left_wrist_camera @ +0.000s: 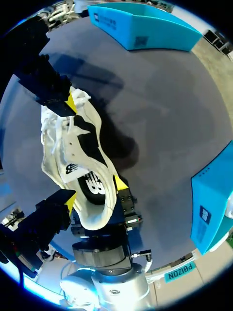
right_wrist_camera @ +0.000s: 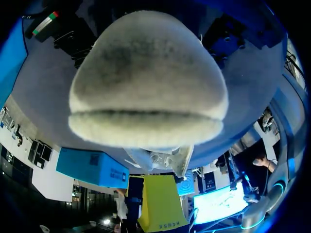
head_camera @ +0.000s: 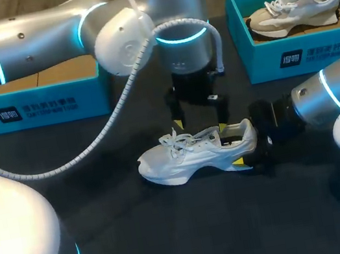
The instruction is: Take the shoe out of the shoebox, open the shoe tongue, remove and reinsert the insole, then place the shoe into the shoebox
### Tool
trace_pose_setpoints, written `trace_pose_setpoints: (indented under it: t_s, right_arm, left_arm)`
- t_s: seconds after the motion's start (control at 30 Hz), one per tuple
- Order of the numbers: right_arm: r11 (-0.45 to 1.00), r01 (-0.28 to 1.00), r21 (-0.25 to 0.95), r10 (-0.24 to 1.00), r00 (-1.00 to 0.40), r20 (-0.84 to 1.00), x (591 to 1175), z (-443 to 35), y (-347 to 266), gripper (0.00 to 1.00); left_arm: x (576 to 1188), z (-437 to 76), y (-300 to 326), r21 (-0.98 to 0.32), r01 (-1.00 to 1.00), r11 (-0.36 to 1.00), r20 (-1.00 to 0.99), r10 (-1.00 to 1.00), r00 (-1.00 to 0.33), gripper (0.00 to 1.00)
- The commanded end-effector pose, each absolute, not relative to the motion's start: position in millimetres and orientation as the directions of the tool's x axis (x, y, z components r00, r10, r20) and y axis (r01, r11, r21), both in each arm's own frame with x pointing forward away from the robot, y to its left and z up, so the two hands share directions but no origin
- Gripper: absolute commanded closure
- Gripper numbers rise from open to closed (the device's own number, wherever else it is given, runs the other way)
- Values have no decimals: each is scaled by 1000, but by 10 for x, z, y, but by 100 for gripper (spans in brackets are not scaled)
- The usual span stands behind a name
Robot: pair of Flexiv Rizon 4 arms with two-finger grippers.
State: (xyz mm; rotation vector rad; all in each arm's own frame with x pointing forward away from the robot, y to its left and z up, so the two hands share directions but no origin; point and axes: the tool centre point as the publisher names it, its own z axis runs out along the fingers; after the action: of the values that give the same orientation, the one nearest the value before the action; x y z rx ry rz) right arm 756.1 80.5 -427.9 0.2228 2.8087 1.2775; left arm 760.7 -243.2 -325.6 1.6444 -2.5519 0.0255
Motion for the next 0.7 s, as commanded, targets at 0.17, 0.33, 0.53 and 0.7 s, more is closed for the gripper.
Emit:
trace_pose_setpoints:
  t_s: [0.17,0.33,0.53,0.7]
  right_arm:
    - [650,111,752,152,-988,14,7608,-4334,801,100]
    - [650,111,752,152,-988,14,7608,-4334,801,100]
    - [650,111,752,152,-988,14,7608,-4334,801,100]
    - [650,111,752,152,-988,14,7608,-4334,801,100]
  left_arm:
    - [7722,-3444,-2605,78,-891,447,61,-894,-443,0]
    - [7752,-3556,-2645,100,-878,468,61,-884,-464,0]
    - [7740,-3666,-2664,128,-875,468,65,-884,-463,0]
    - [7708,-3706,-2639,144,-879,455,46,-890,-454,0]
